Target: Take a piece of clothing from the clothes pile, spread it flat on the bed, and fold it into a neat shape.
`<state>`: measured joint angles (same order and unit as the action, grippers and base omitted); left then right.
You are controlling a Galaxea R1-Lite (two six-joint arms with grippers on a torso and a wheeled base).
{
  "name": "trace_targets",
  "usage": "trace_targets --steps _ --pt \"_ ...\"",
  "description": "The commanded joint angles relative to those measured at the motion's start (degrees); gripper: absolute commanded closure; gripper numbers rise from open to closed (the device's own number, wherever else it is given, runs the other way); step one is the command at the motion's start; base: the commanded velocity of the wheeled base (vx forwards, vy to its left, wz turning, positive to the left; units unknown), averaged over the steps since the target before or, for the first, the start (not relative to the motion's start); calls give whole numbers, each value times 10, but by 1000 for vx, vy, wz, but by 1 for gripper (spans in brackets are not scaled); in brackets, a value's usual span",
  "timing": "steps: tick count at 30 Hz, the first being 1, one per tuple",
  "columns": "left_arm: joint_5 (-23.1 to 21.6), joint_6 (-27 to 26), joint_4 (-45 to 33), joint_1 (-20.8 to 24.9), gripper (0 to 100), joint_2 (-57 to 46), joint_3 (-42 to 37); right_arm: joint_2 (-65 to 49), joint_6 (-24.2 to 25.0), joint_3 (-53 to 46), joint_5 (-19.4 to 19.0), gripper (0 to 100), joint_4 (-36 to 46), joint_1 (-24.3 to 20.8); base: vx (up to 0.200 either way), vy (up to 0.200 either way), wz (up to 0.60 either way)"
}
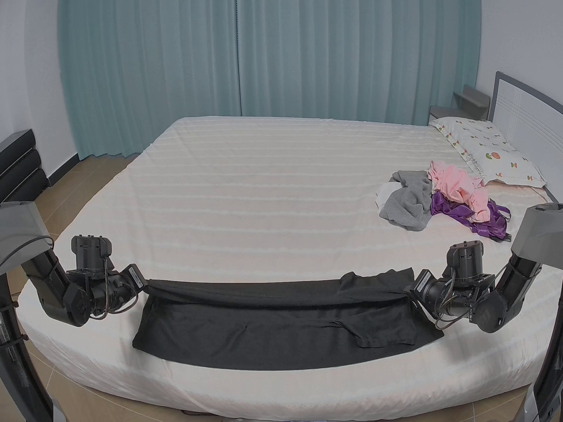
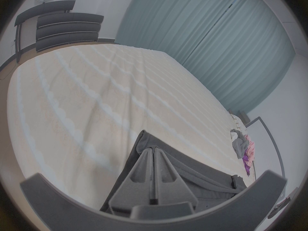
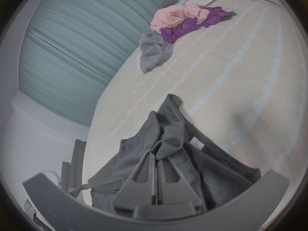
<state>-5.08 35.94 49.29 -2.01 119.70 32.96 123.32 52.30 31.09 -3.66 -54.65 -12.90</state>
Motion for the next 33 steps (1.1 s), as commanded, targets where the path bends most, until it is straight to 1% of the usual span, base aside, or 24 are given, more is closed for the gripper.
trace_targets --steps 1,5,6,12,13,18,22,27,28,29,30,33 --pt "0 -3 14 0 100 2 -38 9 0 -26 -3 100 -11 -9 0 0 0" --pt "0 -3 20 0 100 4 -48 22 -3 -27 -3 100 -14 -14 0 0 0" --pt "-1 -3 27 0 100 11 -55 38 -12 -27 -2 100 -23 -20 0 0 0" --pt "-4 -3 37 1 100 21 -62 54 -18 -28 -2 100 -43 -20 0 0 0" --pt "-4 -3 41 1 0 22 -65 54 -17 -28 -3 0 -47 -20 0 0 0" --pt "-4 -2 41 0 0 12 -67 12 -12 -40 -5 0 -47 -13 0 0 0" --pt "-5 2 41 -2 0 2 -54 -6 -11 -49 -6 0 -48 -3 0 0 0" --pt "-6 4 39 -1 0 8 -13 -6 -9 -64 -6 0 -49 9 0 0 0" --pt "-6 4 34 0 0 16 12 -6 -9 -65 -11 0 -55 15 0 0 0" --pt "-6 4 34 0 0 16 12 -6 -9 -65 -11 0 -55 15 0 0 0" --pt "-6 5 28 1 0 43 47 -6 -9 -73 -22 0 -66 21 0 0 0" --pt "-6 4 25 2 0 87 89 -5 -10 -82 -33 0 -85 24 0 0 0"
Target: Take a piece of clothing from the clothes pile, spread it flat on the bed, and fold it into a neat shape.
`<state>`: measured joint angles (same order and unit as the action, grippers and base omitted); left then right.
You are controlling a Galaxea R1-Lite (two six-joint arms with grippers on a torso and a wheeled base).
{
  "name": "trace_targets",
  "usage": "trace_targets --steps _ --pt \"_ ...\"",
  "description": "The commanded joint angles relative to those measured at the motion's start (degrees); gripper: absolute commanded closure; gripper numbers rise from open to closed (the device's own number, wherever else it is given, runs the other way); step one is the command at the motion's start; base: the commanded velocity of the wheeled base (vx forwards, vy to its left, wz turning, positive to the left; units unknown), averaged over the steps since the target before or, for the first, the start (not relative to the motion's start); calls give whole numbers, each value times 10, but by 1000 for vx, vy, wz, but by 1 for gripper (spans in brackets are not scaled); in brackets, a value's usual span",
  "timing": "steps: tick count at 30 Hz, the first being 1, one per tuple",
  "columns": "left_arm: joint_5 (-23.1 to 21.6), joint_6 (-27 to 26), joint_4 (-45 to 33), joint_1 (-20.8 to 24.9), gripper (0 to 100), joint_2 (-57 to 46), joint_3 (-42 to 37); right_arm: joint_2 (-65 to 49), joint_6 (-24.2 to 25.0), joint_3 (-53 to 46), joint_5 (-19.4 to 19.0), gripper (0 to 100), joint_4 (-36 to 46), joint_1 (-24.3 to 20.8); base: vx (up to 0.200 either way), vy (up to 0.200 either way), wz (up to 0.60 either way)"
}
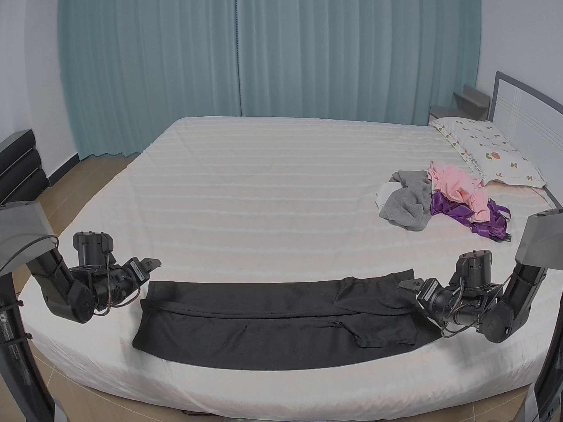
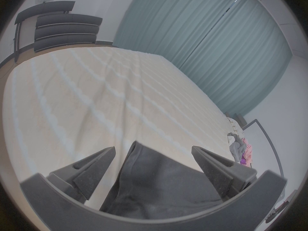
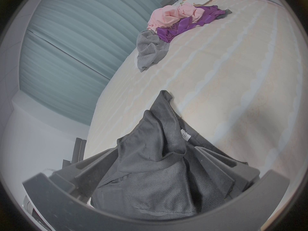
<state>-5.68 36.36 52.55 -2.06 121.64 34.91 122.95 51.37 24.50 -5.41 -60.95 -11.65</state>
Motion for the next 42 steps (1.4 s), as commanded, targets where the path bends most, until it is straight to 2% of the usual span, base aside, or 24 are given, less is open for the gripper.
trace_targets --steps 1,6,7,28,42 --pt "-1 -2 -10 2 0 76 77 0 0 -19 -16 0 -27 12 0 0 0" --pt "-21 -4 -41 4 0 90 99 0 -1 -24 -16 0 -30 8 0 0 0" --pt "-28 -5 -47 4 100 90 100 0 -1 -24 -17 0 -31 7 0 0 0" --pt "-33 -5 -43 -38 100 103 125 6 0 -24 -17 0 -31 10 0 0 0" --pt "-33 -2 -43 -40 100 125 138 4 16 -24 -17 0 -31 10 0 0 0"
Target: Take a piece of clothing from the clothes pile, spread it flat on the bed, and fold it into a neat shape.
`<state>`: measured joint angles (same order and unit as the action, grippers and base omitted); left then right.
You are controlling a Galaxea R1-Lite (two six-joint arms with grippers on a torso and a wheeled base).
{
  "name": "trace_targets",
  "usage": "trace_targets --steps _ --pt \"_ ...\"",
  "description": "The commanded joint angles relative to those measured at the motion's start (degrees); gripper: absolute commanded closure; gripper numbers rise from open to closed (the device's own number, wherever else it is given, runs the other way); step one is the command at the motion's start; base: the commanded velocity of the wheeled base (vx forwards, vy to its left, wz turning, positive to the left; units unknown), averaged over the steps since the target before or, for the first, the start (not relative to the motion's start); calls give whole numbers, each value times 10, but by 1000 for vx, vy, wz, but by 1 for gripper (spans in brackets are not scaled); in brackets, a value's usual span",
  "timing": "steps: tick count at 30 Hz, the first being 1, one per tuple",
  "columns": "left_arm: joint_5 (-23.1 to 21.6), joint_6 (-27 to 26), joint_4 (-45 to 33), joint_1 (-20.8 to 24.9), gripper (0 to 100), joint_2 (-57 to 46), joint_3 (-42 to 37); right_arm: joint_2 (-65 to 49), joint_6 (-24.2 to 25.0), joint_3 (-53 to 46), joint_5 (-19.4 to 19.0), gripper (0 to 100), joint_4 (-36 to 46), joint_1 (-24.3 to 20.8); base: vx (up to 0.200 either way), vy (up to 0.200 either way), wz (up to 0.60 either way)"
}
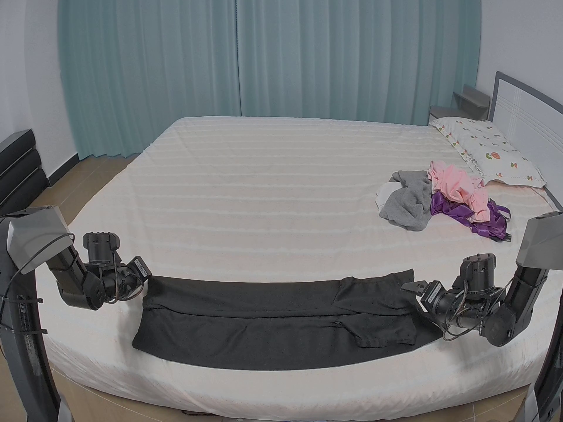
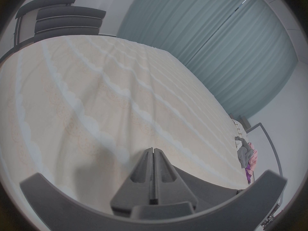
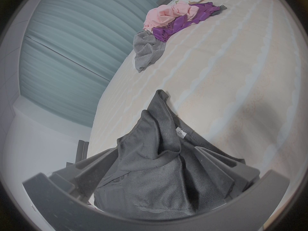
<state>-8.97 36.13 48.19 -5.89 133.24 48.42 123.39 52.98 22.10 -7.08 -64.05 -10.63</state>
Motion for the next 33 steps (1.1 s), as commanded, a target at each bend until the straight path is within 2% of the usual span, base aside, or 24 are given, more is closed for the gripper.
trace_targets --steps 1,9,12,18,22,24,33 --pt "-2 1 1 -3 0 9 3 0 0 0 0 0 0 0 0 0 0" --pt "-3 38 3 -18 0 -7 -11 -6 16 -5 -6 0 0 3 0 0 0" --pt "-20 61 4 -22 0 -68 -67 -11 32 -8 -25 0 0 13 0 0 0" --pt "-47 65 4 -16 0 -138 -152 -10 39 -12 -50 0 1 27 0 0 0" --pt "-47 102 5 -6 0 -143 -158 -8 45 -12 -53 0 2 32 -200 0 0" --pt "-50 104 5 -6 0 -143 -163 -6 45 -12 -62 0 2 37 -200 0 0" --pt "-68 99 6 -6 0 -136 -173 -4 46 -15 -77 0 1 41 0 0 0"
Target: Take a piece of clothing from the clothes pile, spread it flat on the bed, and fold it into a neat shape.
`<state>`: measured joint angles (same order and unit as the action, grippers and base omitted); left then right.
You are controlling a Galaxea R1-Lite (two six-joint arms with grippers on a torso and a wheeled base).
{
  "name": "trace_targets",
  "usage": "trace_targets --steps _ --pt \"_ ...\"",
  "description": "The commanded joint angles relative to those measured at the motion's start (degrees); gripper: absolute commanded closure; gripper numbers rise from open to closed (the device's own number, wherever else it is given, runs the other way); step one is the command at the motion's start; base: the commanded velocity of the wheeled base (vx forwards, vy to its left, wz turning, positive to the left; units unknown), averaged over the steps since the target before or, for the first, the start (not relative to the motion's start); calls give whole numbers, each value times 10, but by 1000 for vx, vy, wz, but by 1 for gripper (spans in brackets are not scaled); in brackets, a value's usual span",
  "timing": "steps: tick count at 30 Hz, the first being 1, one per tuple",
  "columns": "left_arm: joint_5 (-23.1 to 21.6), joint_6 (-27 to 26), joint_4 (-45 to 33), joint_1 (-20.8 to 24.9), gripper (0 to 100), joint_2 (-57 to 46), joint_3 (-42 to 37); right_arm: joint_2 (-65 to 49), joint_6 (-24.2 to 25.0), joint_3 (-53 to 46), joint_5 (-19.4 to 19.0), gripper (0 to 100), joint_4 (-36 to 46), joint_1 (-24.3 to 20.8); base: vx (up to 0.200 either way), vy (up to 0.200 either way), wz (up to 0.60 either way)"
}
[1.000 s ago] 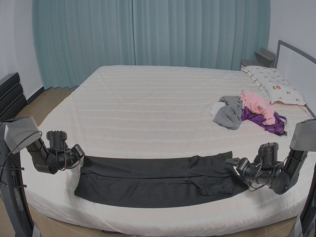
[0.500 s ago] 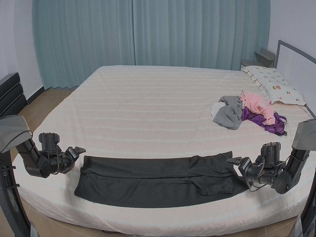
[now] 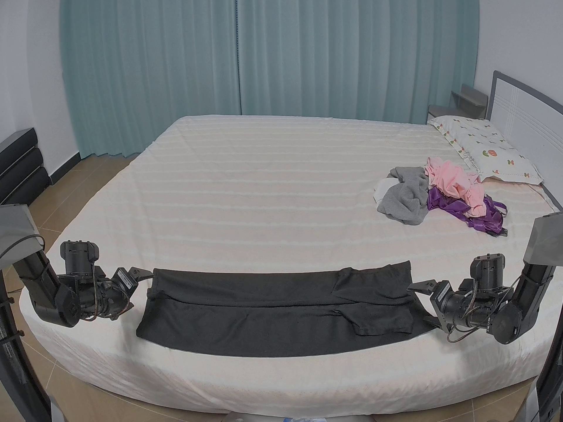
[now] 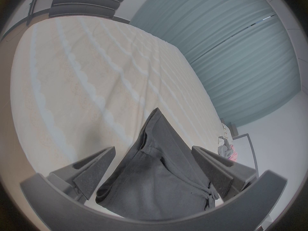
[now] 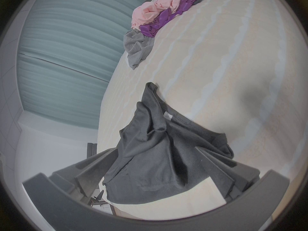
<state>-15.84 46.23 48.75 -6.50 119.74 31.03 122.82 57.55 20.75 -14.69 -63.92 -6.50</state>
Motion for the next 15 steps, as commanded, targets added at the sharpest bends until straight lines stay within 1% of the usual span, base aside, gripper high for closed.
trace_targets --steps 1,3,7,8,9,10,13,14,15 --pt "1 -3 0 1 0 -1 4 1 0 -2 -1 0 -1 0 0 0 0" --pt "1 -5 0 1 0 -1 5 1 -1 -2 -1 0 -1 0 0 0 0" --pt "1 -75 34 9 0 32 35 1 -1 -2 0 0 -2 -2 0 0 0" --pt "1 -93 33 10 0 44 48 0 -1 -2 0 0 -2 -2 0 0 0" --pt "1 -95 33 11 0 45 51 1 -1 -2 0 0 -2 -2 0 0 0" --pt "4 -119 31 16 0 65 77 1 -1 -2 0 0 -2 -2 0 0 0" --pt "6 -147 23 18 0 84 107 2 -2 -2 0 0 -1 -4 0 0 0" --pt "6 -147 23 18 0 84 107 2 -2 -2 0 0 -1 -4 0 0 0" --pt "6 -160 6 29 0 88 115 2 -2 -3 0 0 -1 -6 0 0 0"
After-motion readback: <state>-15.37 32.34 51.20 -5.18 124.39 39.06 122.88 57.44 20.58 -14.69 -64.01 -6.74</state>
